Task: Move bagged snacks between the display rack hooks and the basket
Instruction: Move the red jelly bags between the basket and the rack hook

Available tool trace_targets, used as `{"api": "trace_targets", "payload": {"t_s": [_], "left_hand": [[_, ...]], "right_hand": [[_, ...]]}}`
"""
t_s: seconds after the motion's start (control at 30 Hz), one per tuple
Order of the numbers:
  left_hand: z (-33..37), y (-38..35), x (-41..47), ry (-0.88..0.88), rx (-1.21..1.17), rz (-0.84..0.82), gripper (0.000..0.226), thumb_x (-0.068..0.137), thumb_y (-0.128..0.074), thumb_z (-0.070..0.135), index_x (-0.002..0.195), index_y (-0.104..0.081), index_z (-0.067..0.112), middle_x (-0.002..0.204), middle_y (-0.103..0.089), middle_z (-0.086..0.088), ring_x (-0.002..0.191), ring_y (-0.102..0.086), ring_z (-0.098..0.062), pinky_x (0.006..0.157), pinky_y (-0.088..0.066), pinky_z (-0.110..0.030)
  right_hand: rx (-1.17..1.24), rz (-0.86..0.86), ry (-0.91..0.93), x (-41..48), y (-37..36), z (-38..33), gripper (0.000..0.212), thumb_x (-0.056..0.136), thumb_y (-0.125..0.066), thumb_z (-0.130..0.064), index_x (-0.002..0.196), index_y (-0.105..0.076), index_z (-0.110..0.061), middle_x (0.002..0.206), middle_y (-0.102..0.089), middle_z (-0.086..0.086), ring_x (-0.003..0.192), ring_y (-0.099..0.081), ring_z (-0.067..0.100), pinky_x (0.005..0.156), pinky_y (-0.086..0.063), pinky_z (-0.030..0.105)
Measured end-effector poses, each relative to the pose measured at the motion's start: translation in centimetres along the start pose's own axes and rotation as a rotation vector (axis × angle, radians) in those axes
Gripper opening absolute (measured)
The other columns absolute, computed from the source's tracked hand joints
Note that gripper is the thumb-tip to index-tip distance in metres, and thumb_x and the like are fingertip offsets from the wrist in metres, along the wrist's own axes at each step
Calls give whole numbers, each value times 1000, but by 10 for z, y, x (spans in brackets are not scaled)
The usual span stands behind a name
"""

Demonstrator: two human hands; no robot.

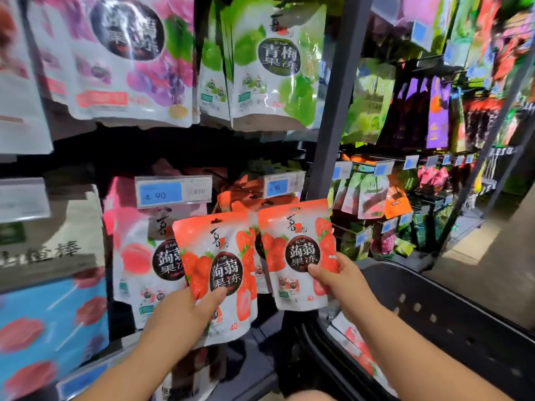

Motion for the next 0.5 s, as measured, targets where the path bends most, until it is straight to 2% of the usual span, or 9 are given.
{"api": "trace_targets", "payload": {"t_s": [0.1, 0.2, 0.23, 0.37, 0.43, 0.5], "left_hand": [[-6, 5, -1, 17, -16, 15, 49, 90, -53, 58, 67, -53, 15, 59, -56, 1, 58, -54, -17, 56, -38, -30], [-7, 9, -3, 15, -38, 29, 47, 91, -53, 56, 63, -50, 17, 54, -51, 2, 54, -51, -16, 54, -37, -29], [-6, 10, -3, 10, -49, 28, 46, 91, -54, 55, 63, -51, 19, 53, -52, 2, 54, -52, -16, 53, -37, -29], [-8, 9, 0, 15, -46, 12, 49, 90, -53, 57, 62, -52, 17, 50, -50, 2, 50, -49, -15, 51, -35, -29], [-10, 7, 3, 22, -35, 7, 52, 89, -51, 60, 66, -54, 13, 54, -52, 0, 52, -51, -17, 53, -37, -29], [-11, 6, 5, 15, -46, 14, 52, 89, -51, 60, 64, -50, 14, 54, -51, 0, 53, -52, -17, 55, -38, -30]], "right_hand": [[12, -10, -21, 7, -19, 1, 26, 80, -81, -16, 102, -67, -17, 96, -76, 11, 87, -72, 30, 81, -58, 47], [39, -37, -37, 10, -36, 0, 50, 65, -86, -34, 106, -67, -12, 100, -75, 13, 95, -71, 37, 90, -55, 58], [50, -46, -40, 11, -40, 1, 51, 66, -85, -35, 107, -67, -11, 100, -75, 14, 96, -71, 37, 91, -54, 58], [60, -33, -65, 17, -47, 5, 26, 85, -76, -17, 106, -65, -6, 99, -74, 17, 89, -71, 32, 88, -56, 51], [50, -22, -54, 20, -50, 4, 25, 84, -77, -20, 102, -66, -8, 94, -74, 15, 86, -70, 32, 87, -55, 49], [46, -24, -51, 21, -53, 2, 33, 78, -80, -28, 101, -66, -9, 93, -74, 15, 88, -69, 35, 86, -55, 49]]}}
Point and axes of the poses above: each hand's wrist, its own x-axis towards the middle knuckle, its own y-axis out of the back of the hand, z = x × y, the point moved 5 cm from there along x, towards the middle knuckle
